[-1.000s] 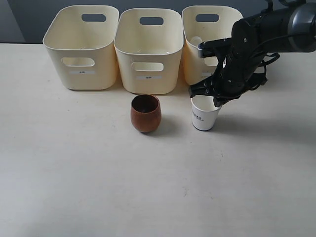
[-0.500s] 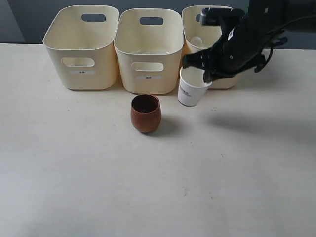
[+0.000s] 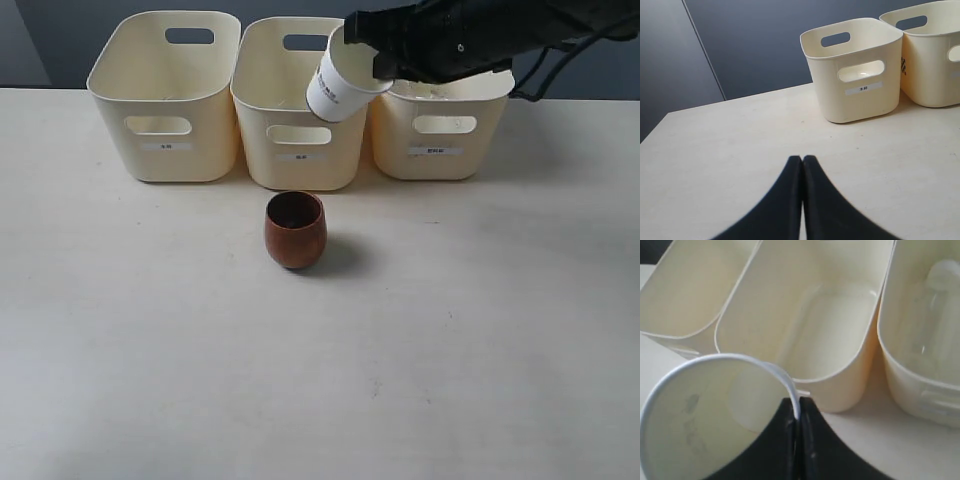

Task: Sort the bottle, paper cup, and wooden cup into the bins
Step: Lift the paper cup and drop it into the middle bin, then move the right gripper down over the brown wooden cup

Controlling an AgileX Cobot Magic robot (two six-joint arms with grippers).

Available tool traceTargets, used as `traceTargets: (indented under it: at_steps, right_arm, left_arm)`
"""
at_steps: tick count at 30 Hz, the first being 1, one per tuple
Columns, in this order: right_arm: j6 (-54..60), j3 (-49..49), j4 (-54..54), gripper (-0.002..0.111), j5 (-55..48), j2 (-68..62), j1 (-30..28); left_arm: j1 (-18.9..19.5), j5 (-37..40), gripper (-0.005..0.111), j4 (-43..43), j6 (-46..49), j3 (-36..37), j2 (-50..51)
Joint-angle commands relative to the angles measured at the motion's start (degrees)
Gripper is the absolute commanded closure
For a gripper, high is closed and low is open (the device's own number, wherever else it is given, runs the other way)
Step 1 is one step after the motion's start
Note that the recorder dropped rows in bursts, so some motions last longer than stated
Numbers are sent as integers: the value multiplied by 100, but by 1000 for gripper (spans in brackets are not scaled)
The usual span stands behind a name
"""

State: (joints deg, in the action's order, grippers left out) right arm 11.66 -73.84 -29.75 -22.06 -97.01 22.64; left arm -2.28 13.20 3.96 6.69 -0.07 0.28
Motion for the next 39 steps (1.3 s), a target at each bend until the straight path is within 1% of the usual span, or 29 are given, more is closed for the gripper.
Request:
traceTargets:
  at_steps: [1,6,12,16,20,22,25,27,29,31,35,39]
  right_arm:
    - [290,-13,-34,108,887,26,255]
    - [290,-13,-34,108,1774,-186,437]
    - [290,-13,13,108,2419,-557,437]
    - [290,-85,14,108,2629,-746,437]
    - [290,-375,14,107,2495,-990,449]
    - [290,-573,79,100,2355,-1118,449]
    - [290,-813,122,82,2206,-1333,476]
    - [290,-936,122,67,2175,-1451,476]
    - [290,-991,111,58,2160,-1507,476]
    - [290,-988,111,56,2162,-1522,476]
    - [290,-988,111,57,2074,-1522,476]
    - [290,-988,111,57,1702,-1512,476]
  left_arm:
    - [-18,-26,107,0,-11,7,-28]
    - [-18,-26,107,0,-11,7,-28]
    - [-18,-26,107,0,-11,7,-28]
    - [-18,-26,107,0,-11,7,-28]
    - [-18,-26,107,0,-11,7,-28]
    - [-18,-36,107,0,-11,7,-28]
    - [-18,-36,107,0,-11,7,-28]
    - [-18,-36,107,0,-11,7,-28]
    - [-18,-36,107,0,-11,7,-28]
    - [-18,-36,107,0,-11,7,-28]
    - [-18,-36,107,0,-11,7,-28]
    - [-18,-36,107,0,-11,7,-28]
